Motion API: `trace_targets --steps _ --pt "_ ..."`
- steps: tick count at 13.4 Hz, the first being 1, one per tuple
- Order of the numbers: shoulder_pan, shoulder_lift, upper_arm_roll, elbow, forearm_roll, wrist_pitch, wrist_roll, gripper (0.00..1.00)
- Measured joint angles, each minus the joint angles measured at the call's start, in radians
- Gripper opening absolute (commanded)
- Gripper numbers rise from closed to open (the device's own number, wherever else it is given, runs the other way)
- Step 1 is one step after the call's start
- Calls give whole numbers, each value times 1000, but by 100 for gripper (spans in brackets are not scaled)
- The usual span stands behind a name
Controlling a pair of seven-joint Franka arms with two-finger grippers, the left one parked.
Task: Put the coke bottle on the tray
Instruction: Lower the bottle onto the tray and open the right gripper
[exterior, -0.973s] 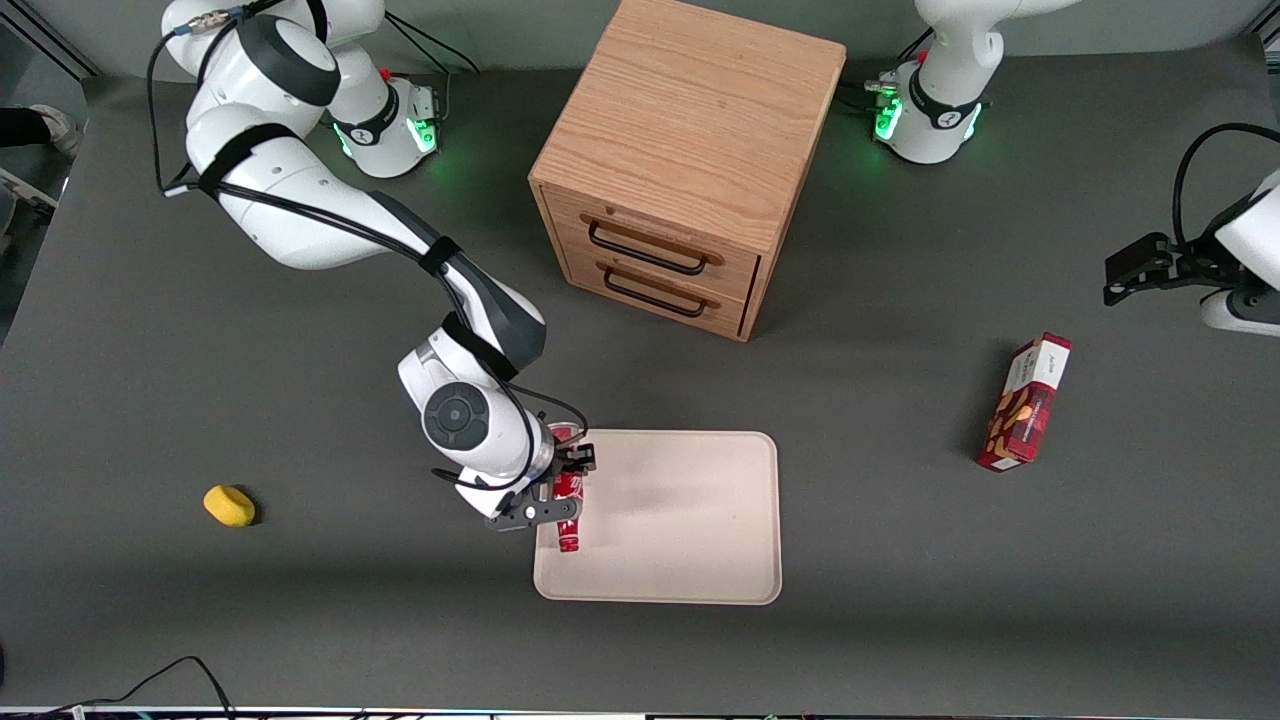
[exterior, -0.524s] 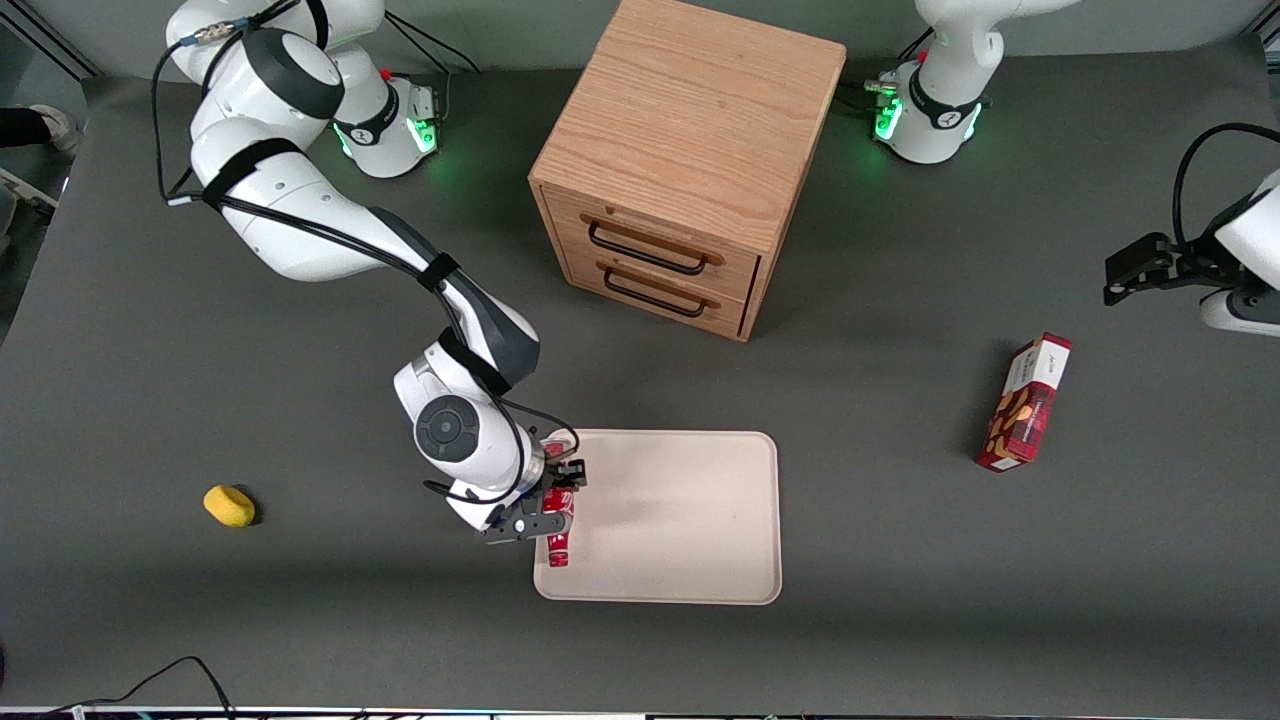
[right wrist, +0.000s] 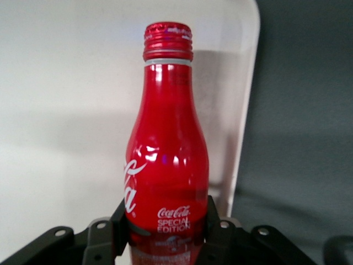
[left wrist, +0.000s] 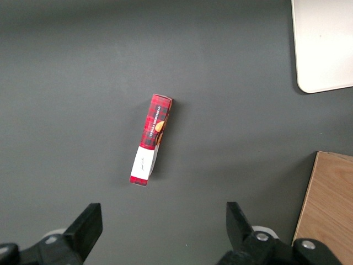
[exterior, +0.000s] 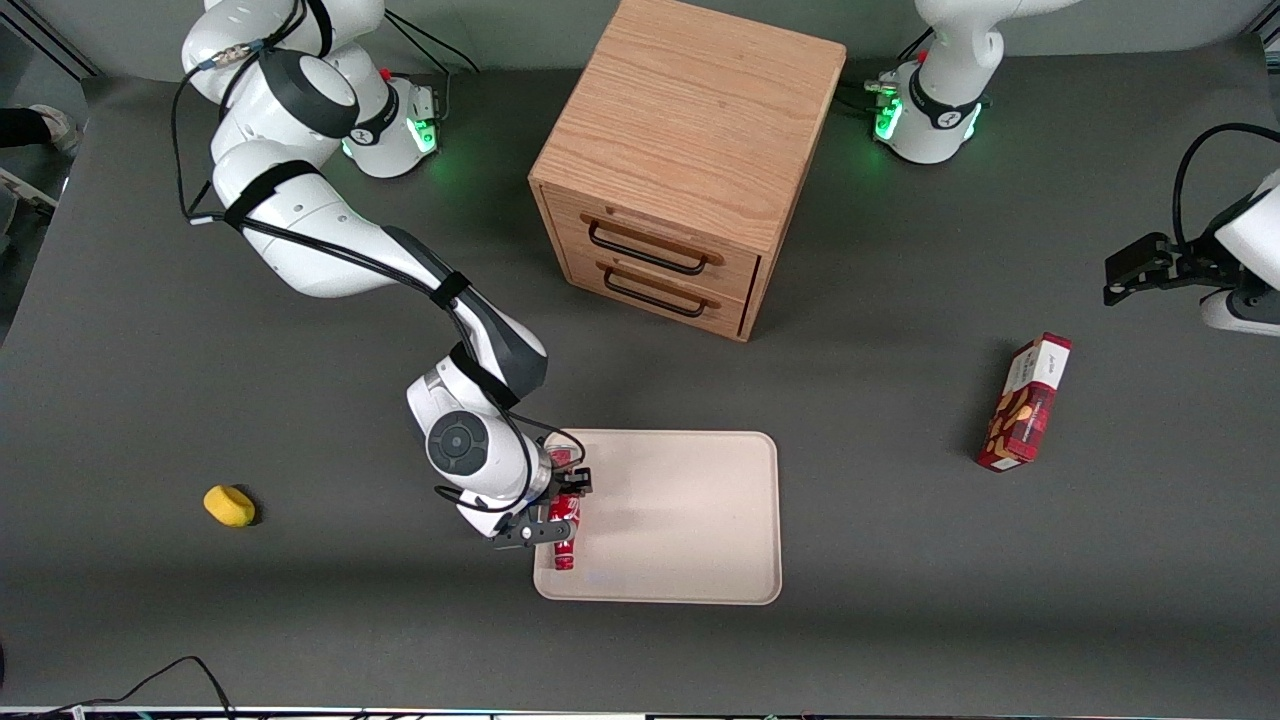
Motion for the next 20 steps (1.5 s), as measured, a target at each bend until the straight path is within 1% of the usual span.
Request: trace_targets --steps 1,2,20 --pt "5 4 0 1 0 7 5 81" --pt "8 4 0 3 0 7 8 100" --pt "11 6 -16 11 -12 8 10 100"
